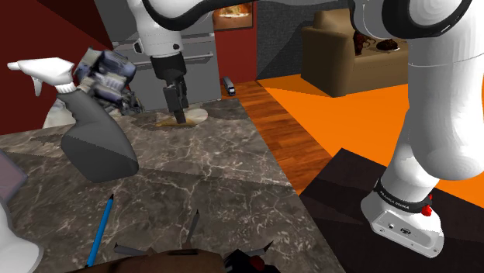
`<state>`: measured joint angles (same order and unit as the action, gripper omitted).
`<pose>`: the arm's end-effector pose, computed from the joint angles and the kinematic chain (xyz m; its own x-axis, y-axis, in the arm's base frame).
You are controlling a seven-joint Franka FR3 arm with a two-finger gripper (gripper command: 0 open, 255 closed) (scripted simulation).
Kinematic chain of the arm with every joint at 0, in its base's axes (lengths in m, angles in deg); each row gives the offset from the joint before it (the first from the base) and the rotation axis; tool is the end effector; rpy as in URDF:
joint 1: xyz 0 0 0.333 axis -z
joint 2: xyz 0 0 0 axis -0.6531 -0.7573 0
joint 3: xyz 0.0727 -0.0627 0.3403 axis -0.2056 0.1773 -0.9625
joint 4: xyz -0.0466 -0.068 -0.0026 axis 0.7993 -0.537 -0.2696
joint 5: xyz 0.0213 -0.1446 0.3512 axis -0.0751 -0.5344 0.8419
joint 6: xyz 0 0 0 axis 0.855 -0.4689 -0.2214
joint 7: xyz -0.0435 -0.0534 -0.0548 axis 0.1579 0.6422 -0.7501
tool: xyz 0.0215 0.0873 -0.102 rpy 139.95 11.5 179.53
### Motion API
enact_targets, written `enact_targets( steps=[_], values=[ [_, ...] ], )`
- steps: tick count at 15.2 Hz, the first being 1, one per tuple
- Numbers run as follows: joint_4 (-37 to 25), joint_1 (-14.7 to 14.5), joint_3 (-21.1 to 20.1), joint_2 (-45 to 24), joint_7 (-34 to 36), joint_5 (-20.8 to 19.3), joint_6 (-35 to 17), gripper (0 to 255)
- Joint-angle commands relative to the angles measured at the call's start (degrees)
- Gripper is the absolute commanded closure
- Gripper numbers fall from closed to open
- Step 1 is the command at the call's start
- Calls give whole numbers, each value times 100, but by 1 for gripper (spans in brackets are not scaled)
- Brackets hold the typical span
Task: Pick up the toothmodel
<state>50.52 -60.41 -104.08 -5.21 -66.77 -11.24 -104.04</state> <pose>0.5338 0.3852 0.5293 0.5908 0.8059 -0.0385 0.8048 -0.5921 -0.0423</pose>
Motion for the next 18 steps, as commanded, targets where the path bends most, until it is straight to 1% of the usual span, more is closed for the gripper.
enact_targets(
  steps=[1, 2, 3, 12, 18],
  values=[
    [151, 7, 0, 14, 8, 3, -140, 0],
    [152, 7, 0, 15, 8, 3, -140, 0],
    [165, 13, 0, 29, 2, 8, -139, 255],
    [151, 7, 0, 14, 8, 3, -140, 255],
    [-419, -48, -9, -58, 16, -18, 360, 255]
  ],
)
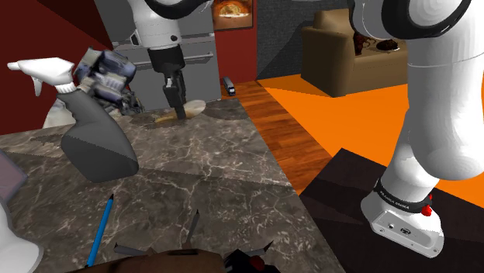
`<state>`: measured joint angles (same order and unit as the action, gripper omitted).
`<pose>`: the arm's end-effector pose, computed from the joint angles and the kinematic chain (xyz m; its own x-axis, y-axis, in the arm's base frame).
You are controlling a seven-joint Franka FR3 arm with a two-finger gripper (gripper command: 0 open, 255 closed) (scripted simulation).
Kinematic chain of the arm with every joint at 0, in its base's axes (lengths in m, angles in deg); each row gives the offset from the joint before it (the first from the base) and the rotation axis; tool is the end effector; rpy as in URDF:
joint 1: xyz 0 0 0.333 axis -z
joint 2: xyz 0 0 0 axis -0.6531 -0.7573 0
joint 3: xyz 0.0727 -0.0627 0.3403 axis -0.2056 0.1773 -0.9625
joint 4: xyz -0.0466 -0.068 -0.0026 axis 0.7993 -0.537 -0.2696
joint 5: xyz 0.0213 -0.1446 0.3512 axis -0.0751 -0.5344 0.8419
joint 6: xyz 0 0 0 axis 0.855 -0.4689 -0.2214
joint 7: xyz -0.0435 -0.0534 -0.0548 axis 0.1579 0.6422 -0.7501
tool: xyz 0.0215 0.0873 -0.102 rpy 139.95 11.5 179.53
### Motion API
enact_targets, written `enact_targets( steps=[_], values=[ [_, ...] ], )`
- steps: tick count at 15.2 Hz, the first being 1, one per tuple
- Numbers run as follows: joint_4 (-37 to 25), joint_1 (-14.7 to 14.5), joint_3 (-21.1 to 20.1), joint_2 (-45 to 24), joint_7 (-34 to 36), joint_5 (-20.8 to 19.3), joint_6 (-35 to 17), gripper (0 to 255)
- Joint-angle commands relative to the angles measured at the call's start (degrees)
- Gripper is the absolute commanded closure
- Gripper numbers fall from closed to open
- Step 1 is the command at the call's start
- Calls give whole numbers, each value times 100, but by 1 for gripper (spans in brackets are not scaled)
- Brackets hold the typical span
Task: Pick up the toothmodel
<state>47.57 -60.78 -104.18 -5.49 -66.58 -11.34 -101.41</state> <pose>0.5326 0.3863 0.5460 0.5910 0.8058 -0.0379 0.8047 -0.5922 -0.0420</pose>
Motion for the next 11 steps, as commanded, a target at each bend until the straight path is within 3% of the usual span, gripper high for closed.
enact_targets(
  steps=[1, 11],
  values=[
    [-230, -22, 0, -48, -1, -15, 184, 255],
    [-1263, -164, -3, -307, 23, -102, 963, 255]
  ],
)
